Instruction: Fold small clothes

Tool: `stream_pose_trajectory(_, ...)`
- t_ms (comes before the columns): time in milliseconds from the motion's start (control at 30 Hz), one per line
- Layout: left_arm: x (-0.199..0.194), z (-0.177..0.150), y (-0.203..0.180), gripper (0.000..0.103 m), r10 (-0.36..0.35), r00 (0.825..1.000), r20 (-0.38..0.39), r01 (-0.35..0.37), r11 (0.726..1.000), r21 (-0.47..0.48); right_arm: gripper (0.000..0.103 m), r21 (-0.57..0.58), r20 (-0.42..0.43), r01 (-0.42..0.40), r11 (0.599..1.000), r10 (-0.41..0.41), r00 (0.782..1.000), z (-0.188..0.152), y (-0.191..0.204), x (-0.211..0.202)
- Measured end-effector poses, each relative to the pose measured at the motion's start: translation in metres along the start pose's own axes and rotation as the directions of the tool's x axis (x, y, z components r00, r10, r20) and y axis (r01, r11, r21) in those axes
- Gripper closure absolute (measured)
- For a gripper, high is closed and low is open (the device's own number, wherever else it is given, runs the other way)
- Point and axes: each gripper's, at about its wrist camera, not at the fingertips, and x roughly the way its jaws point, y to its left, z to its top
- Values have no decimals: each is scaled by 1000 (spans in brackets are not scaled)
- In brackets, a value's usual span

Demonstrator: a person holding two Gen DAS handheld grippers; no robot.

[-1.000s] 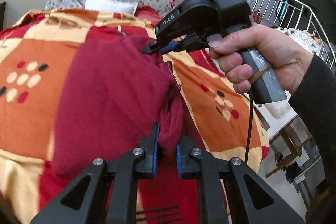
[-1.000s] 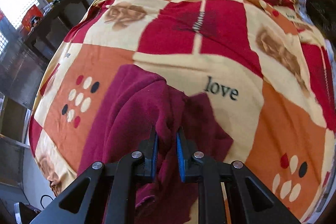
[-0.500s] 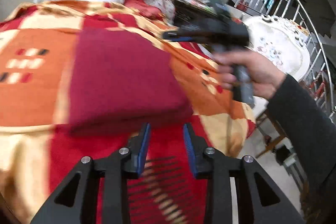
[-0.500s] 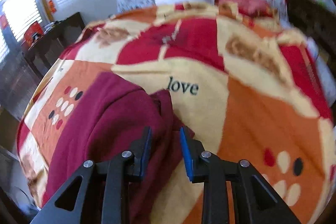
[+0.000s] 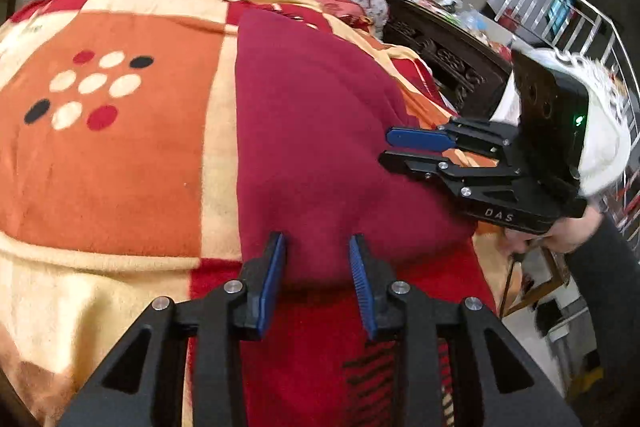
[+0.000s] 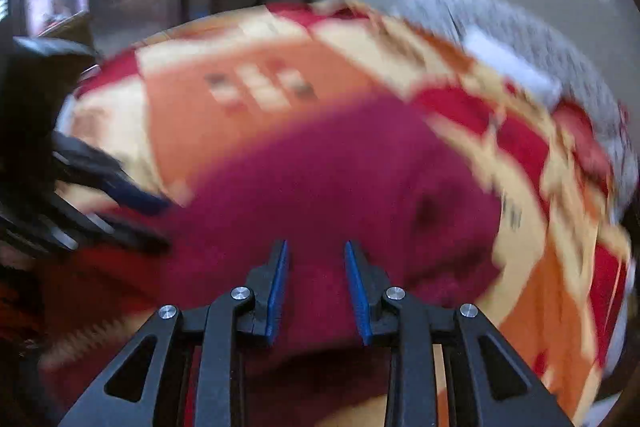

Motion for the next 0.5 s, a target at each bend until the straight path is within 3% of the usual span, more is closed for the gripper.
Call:
stream_pose_trajectory(67,-2,0,-1,72,-3,1000,1,3,1000,9,73,96,115,-54,994,43,992,-23,-16,-5)
stream_pose_trajectory(167,-11,12,6,72,-27,1000,12,27,999,-24,73,118,145,-24,993,7,989,-28,-12,-5)
stream_pose_trajectory(333,-20,57,24,72,-22,997,79,26,998,-59,72,140,120,-67,988,50,991,-1,-19,-19)
stream_pose_trajectory(400,-13,86,29,72,-31,995,95,38,996,-82,71,153,182,-14,988,-14,983,18,-26,-37)
stream_pose_trajectory(500,14,138,37,72,-70,994,82,80,989,-127,71,147,192,12,989,-40,980,42,-38,-33)
